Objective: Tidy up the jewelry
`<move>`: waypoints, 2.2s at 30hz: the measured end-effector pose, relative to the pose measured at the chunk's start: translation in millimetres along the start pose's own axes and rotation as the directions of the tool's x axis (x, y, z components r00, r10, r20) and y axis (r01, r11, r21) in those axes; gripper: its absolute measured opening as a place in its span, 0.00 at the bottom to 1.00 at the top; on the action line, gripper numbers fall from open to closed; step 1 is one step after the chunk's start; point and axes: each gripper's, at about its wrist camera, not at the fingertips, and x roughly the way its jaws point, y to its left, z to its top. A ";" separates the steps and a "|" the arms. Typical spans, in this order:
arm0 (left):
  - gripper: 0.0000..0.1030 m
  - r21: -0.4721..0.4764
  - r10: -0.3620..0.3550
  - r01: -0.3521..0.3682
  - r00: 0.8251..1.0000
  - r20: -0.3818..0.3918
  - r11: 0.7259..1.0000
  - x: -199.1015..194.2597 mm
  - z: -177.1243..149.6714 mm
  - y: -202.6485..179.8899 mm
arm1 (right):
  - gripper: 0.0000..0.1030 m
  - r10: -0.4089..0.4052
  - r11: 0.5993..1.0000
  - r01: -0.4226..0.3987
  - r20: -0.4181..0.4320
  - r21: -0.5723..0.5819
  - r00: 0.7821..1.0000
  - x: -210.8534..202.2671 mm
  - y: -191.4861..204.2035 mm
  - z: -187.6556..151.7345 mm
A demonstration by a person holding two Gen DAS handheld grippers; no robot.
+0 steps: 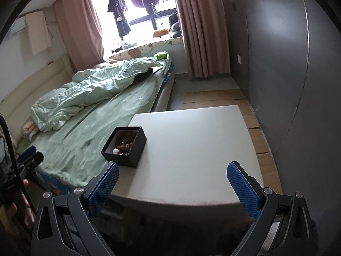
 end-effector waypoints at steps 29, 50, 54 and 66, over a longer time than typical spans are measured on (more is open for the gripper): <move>1.00 -0.095 0.010 -0.014 0.999 -0.044 0.995 -12.4 -20.9 7.9 | 0.99 0.003 0.998 -0.005 -0.028 -0.069 1.000 -22.9 29.4 -41.9; 1.00 -0.090 0.012 -0.016 0.999 -0.042 0.996 -11.9 -22.4 1.6 | 0.99 0.013 0.999 -0.015 -0.038 -0.039 0.999 -24.1 23.8 -41.8; 1.00 -0.078 0.025 -0.029 0.999 -0.048 0.997 -10.7 -20.7 -0.7 | 0.99 0.014 0.999 -0.015 -0.037 -0.036 0.999 -24.4 23.3 -41.7; 1.00 -0.058 0.032 -0.035 0.998 -0.045 0.998 -12.5 -19.9 -6.0 | 0.99 0.023 1.000 -0.024 -0.031 -0.004 0.999 -25.4 20.5 -42.4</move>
